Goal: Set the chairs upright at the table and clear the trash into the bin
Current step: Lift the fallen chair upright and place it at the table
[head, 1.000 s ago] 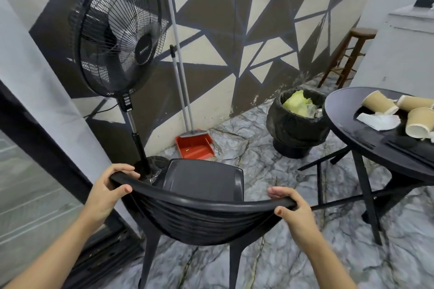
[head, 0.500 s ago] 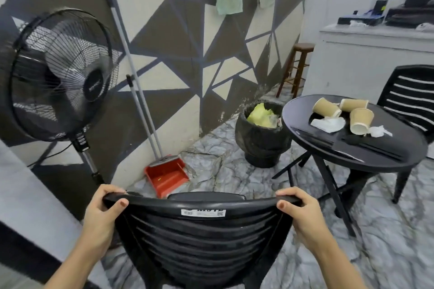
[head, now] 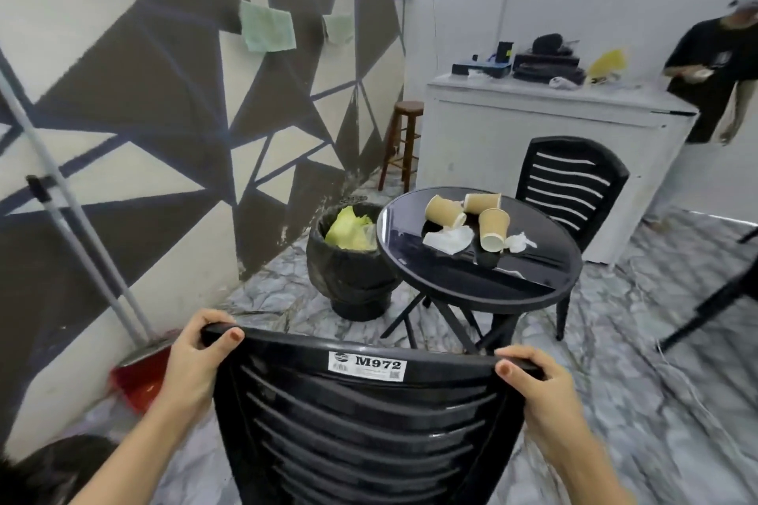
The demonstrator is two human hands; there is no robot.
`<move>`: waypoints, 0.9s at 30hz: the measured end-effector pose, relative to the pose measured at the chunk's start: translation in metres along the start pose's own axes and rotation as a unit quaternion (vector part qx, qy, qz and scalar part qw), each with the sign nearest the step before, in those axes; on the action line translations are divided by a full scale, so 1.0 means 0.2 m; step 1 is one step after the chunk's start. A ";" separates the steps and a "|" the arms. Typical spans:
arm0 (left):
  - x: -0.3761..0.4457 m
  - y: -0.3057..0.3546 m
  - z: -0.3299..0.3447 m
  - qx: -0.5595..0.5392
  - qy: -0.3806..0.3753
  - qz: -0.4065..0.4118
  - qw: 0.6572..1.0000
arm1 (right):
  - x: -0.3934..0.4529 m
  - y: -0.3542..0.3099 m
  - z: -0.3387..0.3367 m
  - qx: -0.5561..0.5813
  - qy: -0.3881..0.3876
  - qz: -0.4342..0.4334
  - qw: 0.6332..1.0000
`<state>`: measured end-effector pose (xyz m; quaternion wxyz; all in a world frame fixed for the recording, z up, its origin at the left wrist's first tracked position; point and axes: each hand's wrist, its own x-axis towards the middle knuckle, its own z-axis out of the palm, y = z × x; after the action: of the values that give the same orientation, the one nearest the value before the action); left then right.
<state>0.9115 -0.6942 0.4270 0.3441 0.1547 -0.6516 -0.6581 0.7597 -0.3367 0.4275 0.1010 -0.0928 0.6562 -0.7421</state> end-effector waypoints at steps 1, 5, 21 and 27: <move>0.04 -0.02 0.05 -0.005 -0.010 -0.007 1.000 | 0.02 -0.01 -0.03 -0.001 0.011 -0.004 1.000; 0.21 -0.11 0.22 -0.029 -0.038 -0.035 0.998 | 0.12 -0.05 -0.13 -0.008 0.046 0.002 0.999; 1.29 -0.51 0.58 -0.077 -0.304 -0.055 0.948 | 0.35 0.03 0.22 -0.012 0.277 -0.012 0.961; 1.48 -0.55 0.57 -0.048 -0.334 -0.060 0.939 | 0.38 0.05 0.36 -0.031 0.335 -0.012 0.942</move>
<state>0.5984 -0.8116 0.4052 0.0733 -0.0523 -0.6866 -0.7214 0.7071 -0.4273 0.4275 -0.1368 0.1502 0.6737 -0.7106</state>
